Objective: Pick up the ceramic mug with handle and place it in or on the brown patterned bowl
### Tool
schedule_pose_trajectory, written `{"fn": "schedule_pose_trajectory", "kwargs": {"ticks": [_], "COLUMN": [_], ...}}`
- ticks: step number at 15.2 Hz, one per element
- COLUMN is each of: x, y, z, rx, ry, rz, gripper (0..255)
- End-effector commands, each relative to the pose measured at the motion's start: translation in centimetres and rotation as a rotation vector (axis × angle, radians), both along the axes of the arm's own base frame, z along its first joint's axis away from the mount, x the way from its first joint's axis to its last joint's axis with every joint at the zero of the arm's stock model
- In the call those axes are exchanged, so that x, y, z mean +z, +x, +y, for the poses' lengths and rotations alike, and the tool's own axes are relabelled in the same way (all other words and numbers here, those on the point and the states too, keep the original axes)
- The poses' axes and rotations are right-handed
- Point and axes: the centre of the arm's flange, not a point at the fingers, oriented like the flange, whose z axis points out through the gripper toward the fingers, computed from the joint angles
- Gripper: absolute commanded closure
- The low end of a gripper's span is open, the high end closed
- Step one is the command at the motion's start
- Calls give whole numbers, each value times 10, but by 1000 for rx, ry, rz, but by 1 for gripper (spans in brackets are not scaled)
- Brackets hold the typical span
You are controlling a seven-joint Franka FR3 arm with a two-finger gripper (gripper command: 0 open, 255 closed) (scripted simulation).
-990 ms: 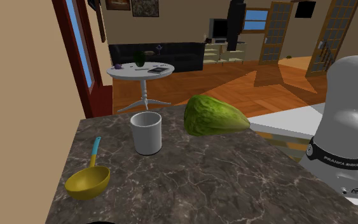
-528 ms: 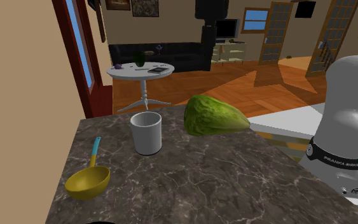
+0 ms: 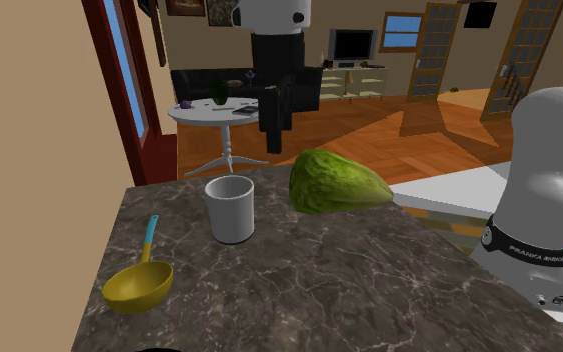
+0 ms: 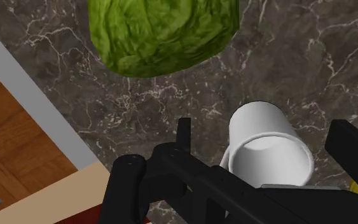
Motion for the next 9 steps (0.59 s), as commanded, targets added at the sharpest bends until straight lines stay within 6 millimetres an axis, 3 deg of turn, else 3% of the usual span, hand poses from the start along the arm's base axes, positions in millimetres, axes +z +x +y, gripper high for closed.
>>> {"fn": "schedule_pose_trajectory", "kwargs": {"ticks": [1, 9], "x": [-16, -71], "y": [16, 81], "z": [14, 73], "rx": [-2, -6], "ry": [8, 36], "rz": [3, 15], "gripper": [0, 0]}}
